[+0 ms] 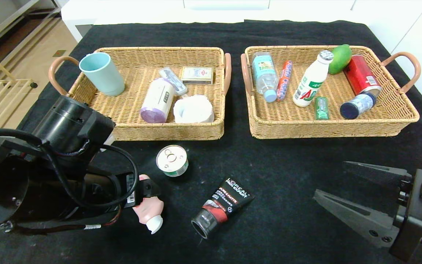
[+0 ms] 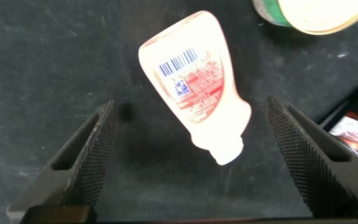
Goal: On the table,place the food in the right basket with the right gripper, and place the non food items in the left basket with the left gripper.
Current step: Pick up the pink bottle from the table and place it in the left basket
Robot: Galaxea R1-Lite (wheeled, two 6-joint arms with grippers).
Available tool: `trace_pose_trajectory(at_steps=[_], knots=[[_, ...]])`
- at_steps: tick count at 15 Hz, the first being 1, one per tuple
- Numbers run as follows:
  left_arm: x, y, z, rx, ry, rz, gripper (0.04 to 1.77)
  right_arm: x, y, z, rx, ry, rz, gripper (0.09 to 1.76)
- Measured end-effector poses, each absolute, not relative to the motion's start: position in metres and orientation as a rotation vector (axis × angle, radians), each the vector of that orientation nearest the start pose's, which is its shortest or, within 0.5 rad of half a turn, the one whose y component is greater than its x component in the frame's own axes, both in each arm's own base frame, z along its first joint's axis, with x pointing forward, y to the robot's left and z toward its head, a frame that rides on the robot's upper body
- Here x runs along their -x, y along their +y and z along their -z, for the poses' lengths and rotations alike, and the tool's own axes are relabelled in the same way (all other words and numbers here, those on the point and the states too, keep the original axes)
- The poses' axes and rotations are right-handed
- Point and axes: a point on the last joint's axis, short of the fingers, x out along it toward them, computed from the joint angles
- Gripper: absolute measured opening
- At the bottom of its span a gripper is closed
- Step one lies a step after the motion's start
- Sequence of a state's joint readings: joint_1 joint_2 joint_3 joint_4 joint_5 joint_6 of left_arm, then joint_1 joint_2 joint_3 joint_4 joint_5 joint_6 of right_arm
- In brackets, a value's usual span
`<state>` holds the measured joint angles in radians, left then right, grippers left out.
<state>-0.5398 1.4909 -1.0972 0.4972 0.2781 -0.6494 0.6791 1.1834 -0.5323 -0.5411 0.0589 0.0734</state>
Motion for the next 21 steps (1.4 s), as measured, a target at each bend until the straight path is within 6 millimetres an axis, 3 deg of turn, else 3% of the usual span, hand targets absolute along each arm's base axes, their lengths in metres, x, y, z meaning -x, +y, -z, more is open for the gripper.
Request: trace_pose_trajectory(at_steps=[13, 14, 18, 21], knots=[[-0.211, -0.12, -0.205, 0.255, 0.933, -0.033, 1.72, -0.136, 0.111, -0.216, -0.028, 0.152, -0.732, 1.71], [-0.211, -0.12, -0.204, 0.254, 0.936, -0.031, 1.63, -0.136, 0.111, -0.216, -0.028, 0.154, -0.732, 1.71], [-0.211, -0.12, -0.204, 0.255, 0.94, -0.028, 1.03, -0.136, 0.112, -0.215, -0.026, 0.157, -0.732, 1.71], [-0.211, -0.12, -0.203, 0.254, 0.941, -0.029, 0.87, -0.136, 0.112, -0.215, -0.025, 0.16, -0.732, 1.71]])
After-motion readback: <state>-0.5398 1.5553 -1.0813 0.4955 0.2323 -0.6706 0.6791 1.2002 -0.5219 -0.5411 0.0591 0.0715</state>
